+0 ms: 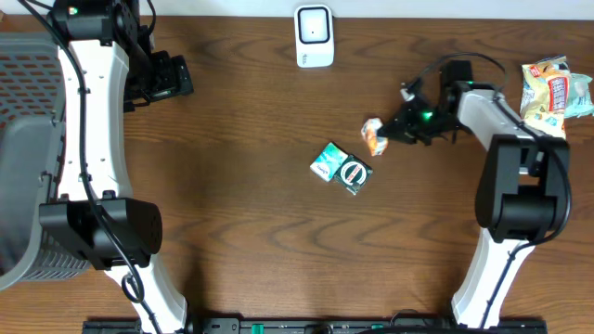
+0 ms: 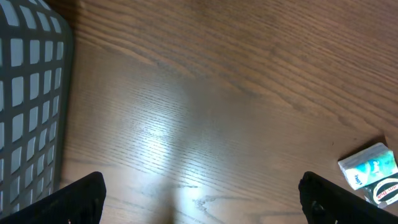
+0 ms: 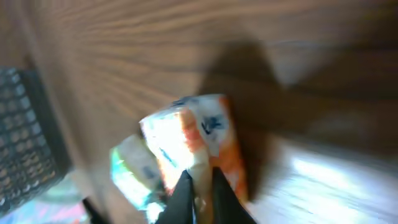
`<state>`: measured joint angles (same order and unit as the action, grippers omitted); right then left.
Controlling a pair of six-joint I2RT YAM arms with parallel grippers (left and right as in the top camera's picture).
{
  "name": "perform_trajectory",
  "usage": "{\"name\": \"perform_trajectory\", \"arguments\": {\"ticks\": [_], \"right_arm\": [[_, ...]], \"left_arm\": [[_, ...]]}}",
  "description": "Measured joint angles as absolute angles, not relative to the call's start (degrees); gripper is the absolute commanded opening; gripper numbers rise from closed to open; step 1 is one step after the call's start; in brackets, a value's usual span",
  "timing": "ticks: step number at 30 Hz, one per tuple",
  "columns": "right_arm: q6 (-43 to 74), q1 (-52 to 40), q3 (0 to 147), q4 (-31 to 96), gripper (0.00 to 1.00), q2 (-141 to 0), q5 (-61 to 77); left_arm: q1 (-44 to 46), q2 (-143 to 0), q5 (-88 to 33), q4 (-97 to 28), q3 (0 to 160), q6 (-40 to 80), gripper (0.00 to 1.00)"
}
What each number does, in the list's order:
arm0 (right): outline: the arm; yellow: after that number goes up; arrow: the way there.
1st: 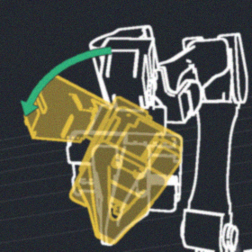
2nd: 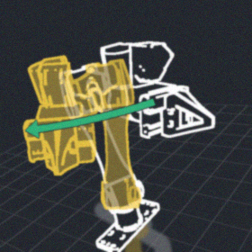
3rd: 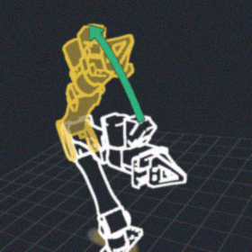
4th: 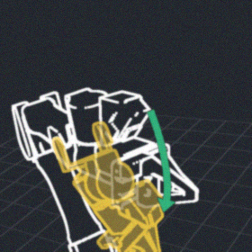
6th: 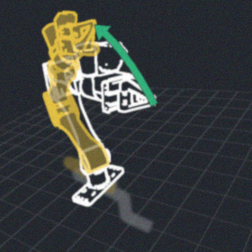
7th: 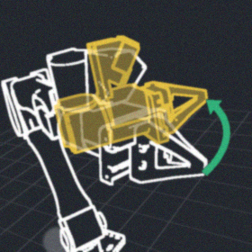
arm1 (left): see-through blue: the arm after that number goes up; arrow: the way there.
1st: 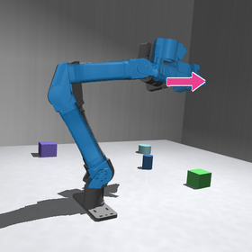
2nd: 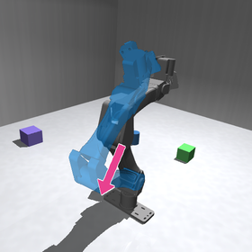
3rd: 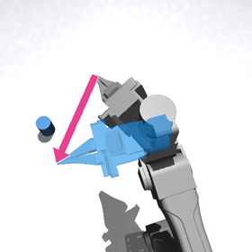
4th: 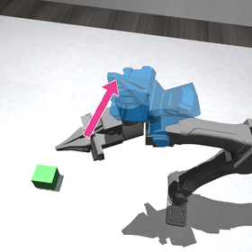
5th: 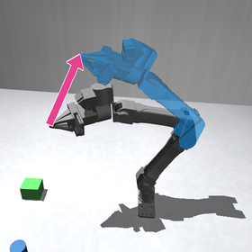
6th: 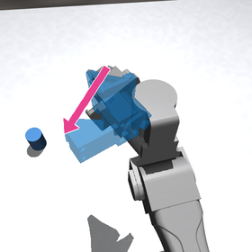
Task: Scan the item barcode
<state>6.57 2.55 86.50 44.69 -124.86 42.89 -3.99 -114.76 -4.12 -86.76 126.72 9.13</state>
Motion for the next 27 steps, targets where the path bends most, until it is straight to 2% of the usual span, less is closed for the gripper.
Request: {"name": "perform_trajectory", "arguments": {"ticks": [2, 8, 12, 20, 27], "right_arm": [[6.81, 4.03, 86.54, 44.88, 0.26, -124.86, 39.05], [6.92, 7.35, 88.33, 50.35, 0.29, -124.86, 32.56], [4.54, 7.53, 89.95, 51.81, 0.41, -124.86, 33.26], [-1.48, 3.07, 89.95, 50.22, 0.47, -124.86, 35.48], [-2.22, 1.74, 89.38, 46.87, 0.45, -124.86, 36.03]], "left_arm": [[-3.99, -114.76, -4.12, -86.76, 126.72, 9.13, 0.98], [-3.99, -114.76, -4.12, -86.74, 126.72, 9.13, 0.98], [-3.97, -114.76, -4.12, -86.74, 126.72, 9.13, 0.98], [-3.99, -114.76, -4.12, -86.74, 126.72, 9.13, 0.98], [-3.97, -114.76, -4.12, -86.74, 126.72, 9.13, 0.98]]}}
